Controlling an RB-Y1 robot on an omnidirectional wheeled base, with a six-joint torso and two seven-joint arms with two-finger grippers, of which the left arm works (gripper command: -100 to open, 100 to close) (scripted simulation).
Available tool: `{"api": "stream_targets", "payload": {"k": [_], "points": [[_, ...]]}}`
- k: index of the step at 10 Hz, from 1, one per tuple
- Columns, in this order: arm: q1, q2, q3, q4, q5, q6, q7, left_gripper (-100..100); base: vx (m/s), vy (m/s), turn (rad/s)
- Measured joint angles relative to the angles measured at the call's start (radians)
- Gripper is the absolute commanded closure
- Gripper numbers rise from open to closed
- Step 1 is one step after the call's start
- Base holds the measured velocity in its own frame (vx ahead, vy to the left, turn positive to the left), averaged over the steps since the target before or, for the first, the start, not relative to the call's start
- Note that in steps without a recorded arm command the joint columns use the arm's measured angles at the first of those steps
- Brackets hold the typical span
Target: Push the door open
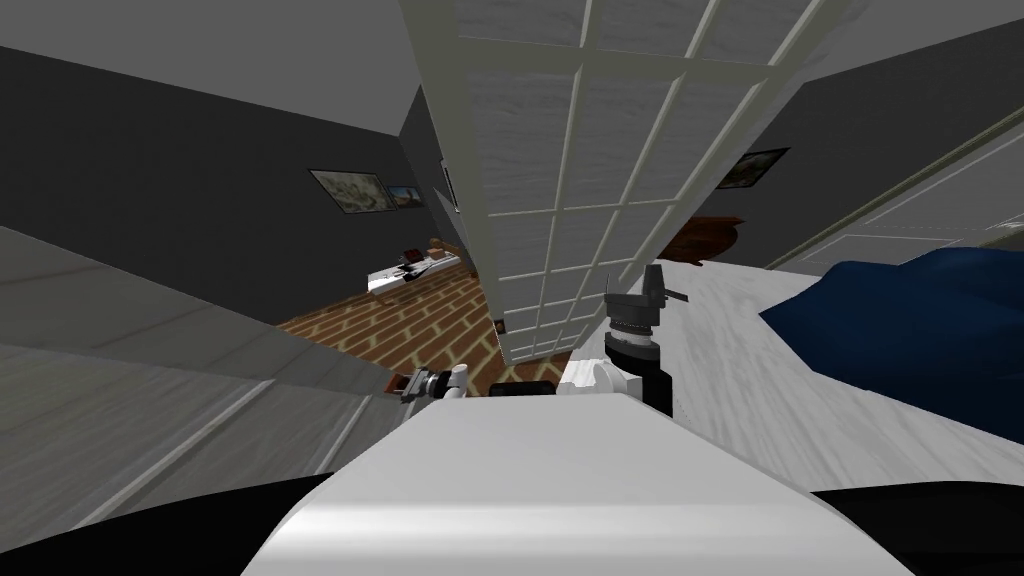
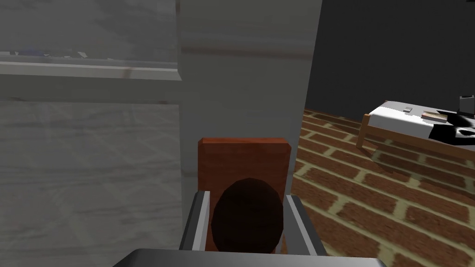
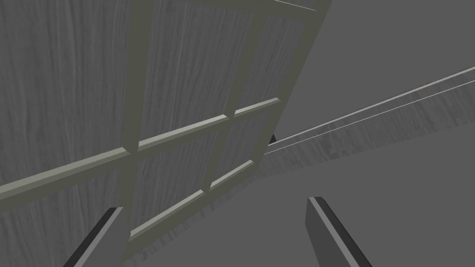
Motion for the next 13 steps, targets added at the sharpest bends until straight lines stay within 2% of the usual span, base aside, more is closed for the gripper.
{"api": "stream_targets", "payload": {"k": [1, 2, 3, 4, 5, 7, 8, 10, 11, 13], "points": [[-0.007, 0.004, 0.006, 0.01, 0.005, -0.007, -0.003, 100, 0.009, 0.078, -0.091], [0.005, -0.002, 0.013, -0.013, 0.012, -0.012, -0.012, 100, 0.004, 0.06, -0.037], [0.001, 0.0, 0.017, -0.009, 0.015, -0.017, -0.014, 100, 0.001, 0.06, -0.055], [-0.013, 0.012, 0.024, 0.026, 0.02, -0.029, 0.002, 100, 0.009, 0.079, -0.094], [-0.007, 0.01, 0.032, 0.011, 0.029, -0.033, -0.003, 100, 0.009, 0.085, -0.085], [-0.019, 0.014, 0.051, 0.036, 0.043, -0.06, 0.003, 100, 0.002, 0.101, -0.096], [-0.014, 0.01, 0.06, 0.021, 0.053, -0.067, -0.005, 100, 0.007, 0.101, -0.081], [-0.025, 0.015, 0.08, 0.042, 0.069, -0.09, -0.002, 100, 0.007, 0.105, -0.093], [-0.026, 0.013, 0.089, 0.044, 0.077, -0.102, 0.0, 100, 0.014, 0.091, -0.075], [-0.014, -0.005, 0.106, 0.007, 0.091, -0.117, -0.023, 100, 0.01, 0.105, -0.076]]}}
